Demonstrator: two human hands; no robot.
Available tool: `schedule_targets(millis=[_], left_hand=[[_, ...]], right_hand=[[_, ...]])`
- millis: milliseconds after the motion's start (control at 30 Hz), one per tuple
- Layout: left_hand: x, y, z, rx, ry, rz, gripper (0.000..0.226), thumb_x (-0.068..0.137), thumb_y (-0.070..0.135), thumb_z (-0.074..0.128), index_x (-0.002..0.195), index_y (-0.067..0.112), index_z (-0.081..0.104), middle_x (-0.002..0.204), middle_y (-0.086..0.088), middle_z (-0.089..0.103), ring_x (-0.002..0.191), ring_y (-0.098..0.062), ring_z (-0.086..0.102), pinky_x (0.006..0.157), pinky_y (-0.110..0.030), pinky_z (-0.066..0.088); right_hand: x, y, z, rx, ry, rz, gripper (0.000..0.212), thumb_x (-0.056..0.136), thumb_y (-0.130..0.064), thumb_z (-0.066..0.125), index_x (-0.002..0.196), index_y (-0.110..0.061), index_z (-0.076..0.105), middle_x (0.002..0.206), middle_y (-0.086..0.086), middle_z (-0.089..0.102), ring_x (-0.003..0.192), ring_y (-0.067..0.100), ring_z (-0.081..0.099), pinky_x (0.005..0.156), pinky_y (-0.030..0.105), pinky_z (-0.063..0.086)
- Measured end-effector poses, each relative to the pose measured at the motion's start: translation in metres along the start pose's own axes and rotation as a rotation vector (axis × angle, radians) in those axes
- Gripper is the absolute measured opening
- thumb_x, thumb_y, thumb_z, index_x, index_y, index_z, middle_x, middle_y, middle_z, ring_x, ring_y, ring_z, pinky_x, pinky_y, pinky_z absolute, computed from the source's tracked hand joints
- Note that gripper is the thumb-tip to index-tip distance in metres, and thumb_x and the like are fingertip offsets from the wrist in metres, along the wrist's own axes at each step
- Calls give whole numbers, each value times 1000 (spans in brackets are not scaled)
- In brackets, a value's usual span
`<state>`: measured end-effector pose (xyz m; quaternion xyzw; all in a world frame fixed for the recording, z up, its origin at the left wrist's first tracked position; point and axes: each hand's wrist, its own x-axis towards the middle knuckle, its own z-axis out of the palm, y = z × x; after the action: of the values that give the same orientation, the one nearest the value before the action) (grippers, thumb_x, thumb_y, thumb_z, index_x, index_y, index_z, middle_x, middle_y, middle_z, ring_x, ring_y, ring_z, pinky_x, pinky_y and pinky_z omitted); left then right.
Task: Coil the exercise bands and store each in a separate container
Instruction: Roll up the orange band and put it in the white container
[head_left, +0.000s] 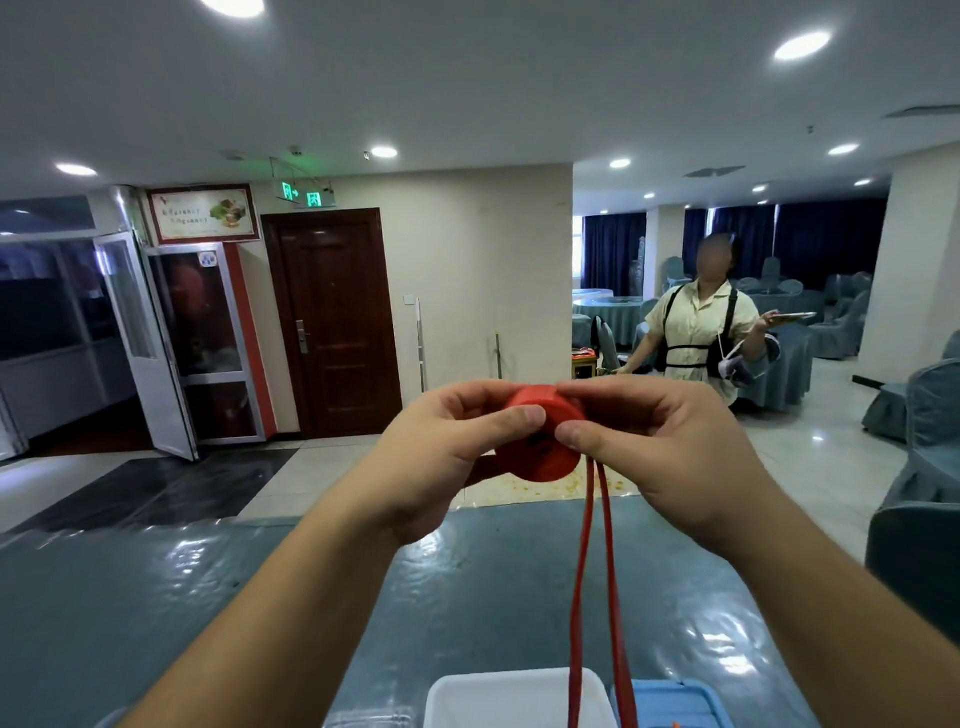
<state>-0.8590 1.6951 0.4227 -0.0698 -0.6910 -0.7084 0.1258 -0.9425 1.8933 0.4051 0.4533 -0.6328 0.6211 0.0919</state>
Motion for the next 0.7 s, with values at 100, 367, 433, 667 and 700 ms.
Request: schedule_targets(millis=[100, 367, 433, 667, 700], left_hand=[[-1, -6, 7, -175, 37, -2, 44, 82, 25, 75, 122, 7, 74, 110, -14, 78, 98, -24, 75, 85, -32, 63], [-3, 0, 1, 27, -18, 16, 43, 82, 34, 78, 119, 13, 77, 114, -11, 77, 103, -22, 75, 82, -26, 59], [-3, -1, 2, -36, 4, 20, 39, 83, 35, 77, 116, 15, 78, 112, -10, 78, 100, -20, 75, 81, -28, 59], [-5, -4, 5, -67, 13, 14, 41, 82, 31, 77, 120, 14, 76, 112, -10, 78, 102, -22, 75, 85, -30, 61], [-5, -1, 4, -14, -7, 17, 41, 82, 29, 78, 120, 14, 76, 114, -10, 78, 105, -23, 75, 85, -29, 61]], right_hand=[[-2, 5, 7, 51, 108, 4, 50, 71, -39, 85, 120, -31, 77, 109, -5, 81, 107, 15, 76, 94, 37, 62], [-3, -5, 4, 18, 10, 22, 46, 70, -36, 82, 116, -28, 78, 105, -7, 82, 103, 12, 77, 93, 30, 61], [-4, -4, 8, 54, 69, 21, 47, 68, -36, 83, 114, -28, 78, 105, -5, 82, 104, 14, 77, 94, 32, 62], [-7, -9, 3, 21, 90, 4, 37, 72, -33, 80, 109, -25, 81, 98, -9, 82, 96, 10, 78, 86, 21, 61], [-6, -11, 2, 18, 66, 9, 36, 73, -32, 79, 108, -26, 81, 98, -9, 82, 97, 10, 78, 86, 21, 61]])
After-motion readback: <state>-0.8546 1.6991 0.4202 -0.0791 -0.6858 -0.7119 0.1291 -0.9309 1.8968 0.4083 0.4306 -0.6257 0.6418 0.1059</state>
